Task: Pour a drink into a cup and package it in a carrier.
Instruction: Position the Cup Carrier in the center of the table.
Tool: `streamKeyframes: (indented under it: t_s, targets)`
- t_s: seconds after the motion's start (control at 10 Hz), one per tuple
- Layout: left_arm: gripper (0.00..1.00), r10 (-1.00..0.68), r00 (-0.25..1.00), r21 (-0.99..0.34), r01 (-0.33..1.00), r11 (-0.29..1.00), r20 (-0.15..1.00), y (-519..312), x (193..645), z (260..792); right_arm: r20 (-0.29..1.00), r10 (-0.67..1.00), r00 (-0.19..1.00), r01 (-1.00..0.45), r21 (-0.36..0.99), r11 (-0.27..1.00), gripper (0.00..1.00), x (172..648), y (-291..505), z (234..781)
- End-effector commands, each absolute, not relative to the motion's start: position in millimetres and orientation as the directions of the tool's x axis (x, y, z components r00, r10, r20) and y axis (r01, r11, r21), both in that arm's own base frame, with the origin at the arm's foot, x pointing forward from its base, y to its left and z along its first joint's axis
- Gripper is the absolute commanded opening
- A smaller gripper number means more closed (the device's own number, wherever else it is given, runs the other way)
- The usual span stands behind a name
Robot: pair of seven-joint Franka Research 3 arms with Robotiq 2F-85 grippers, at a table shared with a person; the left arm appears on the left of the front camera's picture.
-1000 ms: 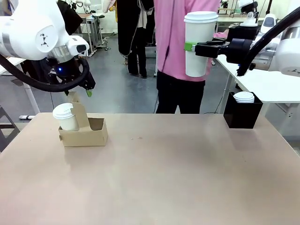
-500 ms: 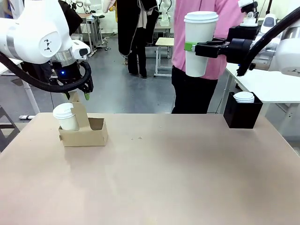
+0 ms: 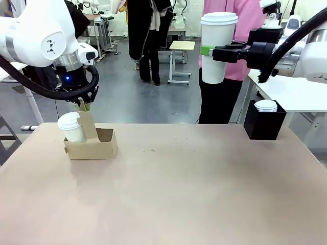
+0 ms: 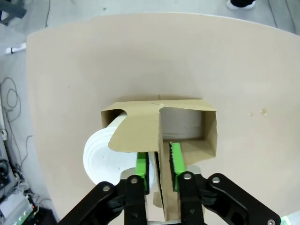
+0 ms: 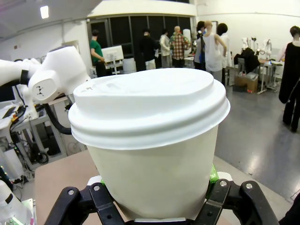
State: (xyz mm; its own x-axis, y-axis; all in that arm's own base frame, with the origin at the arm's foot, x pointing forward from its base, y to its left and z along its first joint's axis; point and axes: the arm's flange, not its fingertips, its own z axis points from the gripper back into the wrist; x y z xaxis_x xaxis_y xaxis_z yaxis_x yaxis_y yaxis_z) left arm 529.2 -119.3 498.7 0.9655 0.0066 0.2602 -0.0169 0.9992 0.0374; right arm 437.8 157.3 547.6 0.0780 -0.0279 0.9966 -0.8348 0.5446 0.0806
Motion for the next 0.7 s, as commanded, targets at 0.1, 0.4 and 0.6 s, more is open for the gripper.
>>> streamKeyframes:
  t_s: [0.1,0.4,0.6]
  targets:
    - [0.0,0.03,0.965,0.064,-0.048,0.997,0.259,-125.1,526.7,503.5,0.997,-0.039,0.068,-0.837,0.078,0.541,0.8,439.6,159.8,549.5]
    - [0.0,0.034,0.963,0.059,-0.051,0.997,0.269,-120.1,528.5,499.5,0.997,-0.039,0.068,-0.837,0.078,0.541,0.8,439.6,159.8,549.5]
    - [0.0,0.034,0.963,0.059,-0.051,0.997,0.269,-120.1,528.5,499.5,0.997,-0.039,0.068,-0.837,0.078,0.541,0.8,439.6,159.8,549.5]
